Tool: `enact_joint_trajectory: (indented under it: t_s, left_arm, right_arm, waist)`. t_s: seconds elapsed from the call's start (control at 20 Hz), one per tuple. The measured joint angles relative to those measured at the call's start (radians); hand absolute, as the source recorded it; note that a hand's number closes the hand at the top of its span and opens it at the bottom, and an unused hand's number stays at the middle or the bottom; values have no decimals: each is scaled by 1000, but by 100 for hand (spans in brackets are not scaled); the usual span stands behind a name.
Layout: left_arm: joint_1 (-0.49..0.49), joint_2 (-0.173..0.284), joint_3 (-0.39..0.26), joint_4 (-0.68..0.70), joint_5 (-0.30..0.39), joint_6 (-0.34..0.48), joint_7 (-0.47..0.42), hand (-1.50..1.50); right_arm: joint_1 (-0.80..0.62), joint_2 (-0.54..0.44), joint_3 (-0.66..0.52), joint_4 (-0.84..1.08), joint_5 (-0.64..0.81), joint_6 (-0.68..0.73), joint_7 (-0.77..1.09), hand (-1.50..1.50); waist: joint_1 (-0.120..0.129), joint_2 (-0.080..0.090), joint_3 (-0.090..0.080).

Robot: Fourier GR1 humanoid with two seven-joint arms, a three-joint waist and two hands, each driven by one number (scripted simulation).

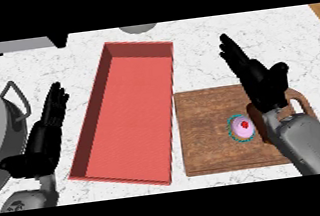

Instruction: Pick the cupcake from the cutting board and place it in the cardboard box

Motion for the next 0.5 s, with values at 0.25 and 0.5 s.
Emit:
enact_joint_trajectory:
  t_s: [0.25,0.5]
  left_arm:
    - [38,110,81,47,-68,41,54,0]
    - [74,198,127,108,-121,62,112,0]
  right_arm:
    - [126,-5,-75,-83,0,-86,-34,-150]
    - [234,-187,5,-41,254,-126,-56,-150]
  waist:
    - [-16,-6,-4]
    - [-26,-3,-16]
